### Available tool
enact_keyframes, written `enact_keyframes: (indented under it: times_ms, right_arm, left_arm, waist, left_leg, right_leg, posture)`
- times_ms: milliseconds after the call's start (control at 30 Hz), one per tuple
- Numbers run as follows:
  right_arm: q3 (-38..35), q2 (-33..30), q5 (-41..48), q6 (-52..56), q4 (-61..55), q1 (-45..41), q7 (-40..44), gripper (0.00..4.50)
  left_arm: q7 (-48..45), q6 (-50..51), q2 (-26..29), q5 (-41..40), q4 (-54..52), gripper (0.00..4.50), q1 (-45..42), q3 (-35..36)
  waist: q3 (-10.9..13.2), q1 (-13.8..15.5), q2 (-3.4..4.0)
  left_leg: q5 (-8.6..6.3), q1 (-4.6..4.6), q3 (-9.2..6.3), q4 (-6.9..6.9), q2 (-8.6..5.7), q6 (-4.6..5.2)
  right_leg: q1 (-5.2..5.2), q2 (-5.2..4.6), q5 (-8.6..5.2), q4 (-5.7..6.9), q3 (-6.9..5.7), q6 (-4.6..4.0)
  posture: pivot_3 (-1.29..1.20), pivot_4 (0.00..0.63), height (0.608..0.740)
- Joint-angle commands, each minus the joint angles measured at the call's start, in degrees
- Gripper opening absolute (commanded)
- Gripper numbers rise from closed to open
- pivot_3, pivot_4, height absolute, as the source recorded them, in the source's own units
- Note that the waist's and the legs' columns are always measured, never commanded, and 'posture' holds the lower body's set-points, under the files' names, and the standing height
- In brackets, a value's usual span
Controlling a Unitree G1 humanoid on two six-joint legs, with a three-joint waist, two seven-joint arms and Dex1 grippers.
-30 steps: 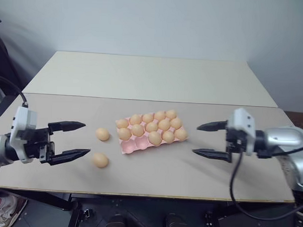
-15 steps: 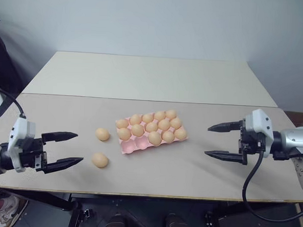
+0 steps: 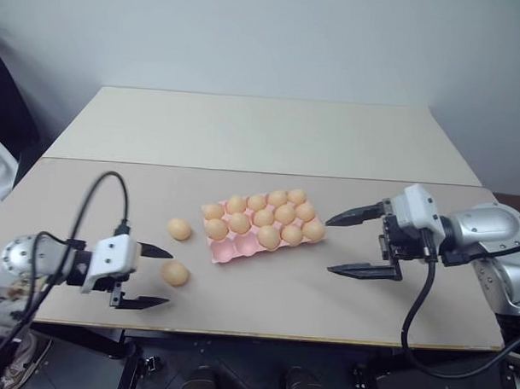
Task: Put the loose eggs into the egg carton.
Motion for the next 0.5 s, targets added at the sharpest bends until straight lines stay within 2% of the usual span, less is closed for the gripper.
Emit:
enact_keyframes:
  times_ms: [33,67,167,367,433,500]
  right_arm:
    - [-0.25,0.27,0.61,-1.27,-1.41,-0.86,0.28,4.44]
    - [-0.03,0.45,0.61,-1.32,-1.48,-0.9,0.19,4.44]
    - [0.16,0.79,0.69,-1.28,-1.94,-0.7,-0.13,4.5]
    - [-0.82,0.51,0.87,-1.21,-2.86,0.71,-0.83,4.5]
    - [-1.18,0.41,0.97,-1.13,-3.09,1.18,-1.25,4.5]
    - [-1.5,0.34,1.0,-1.13,-3.26,1.6,-1.57,4.5]
  left_arm:
    - [0.4,-4.46,-0.55,4.1,3.55,4.5,-4.03,-3.43]
    - [0.98,-5.19,-1.02,5.4,4.98,4.5,-5.6,-4.59]
    - [1.77,-7.16,-2.52,7.24,8.61,3.88,-9.13,-6.78]
    - [-0.46,-8.68,-2.35,5.0,10.36,1.91,-10.2,-6.68]
    - [-1.56,-8.53,-2.22,2.9,10.17,1.71,-10.45,-5.58]
    - [-3.48,-5.14,-2.17,-2.04,7.78,1.71,-11.28,-3.75]
  waist:
    - [0.0,0.01,0.0]
    - [0.0,0.01,0.0]
    - [0.0,0.04,0.0]
    - [0.0,-0.03,0.0]
    - [0.0,-0.03,0.0]
    - [0.0,-0.04,0.0]
  left_leg:
    - [0.0,-0.02,0.0,0.0,0.0,0.0]
    - [0.0,-0.02,0.0,0.0,0.0,0.0]
    - [0.0,0.0,-0.01,0.03,0.0,0.0]
    - [0.0,0.0,-0.01,0.04,0.0,0.0]
    - [0.0,0.01,-0.01,0.04,0.0,0.0]
    - [0.0,-0.02,-0.01,0.05,0.01,0.0]
  right_leg:
    - [-0.01,0.0,0.0,0.0,0.0,0.0]
    - [-0.01,0.0,0.0,0.0,0.0,0.0]
    - [0.02,0.0,0.0,0.02,-0.01,0.0]
    - [0.0,0.0,0.0,0.05,-0.01,0.0]
    - [0.01,0.0,0.0,0.05,0.0,0.0]
    - [-0.01,0.0,0.0,0.06,-0.01,0.0]
  posture:
    - [0.0,0.15,0.74]
    - [0.0,0.15,0.74]
    - [0.0,0.15,0.74]
    - [0.0,0.15,0.74]
    - [0.0,0.15,0.74]
    - [0.0,0.15,0.74]
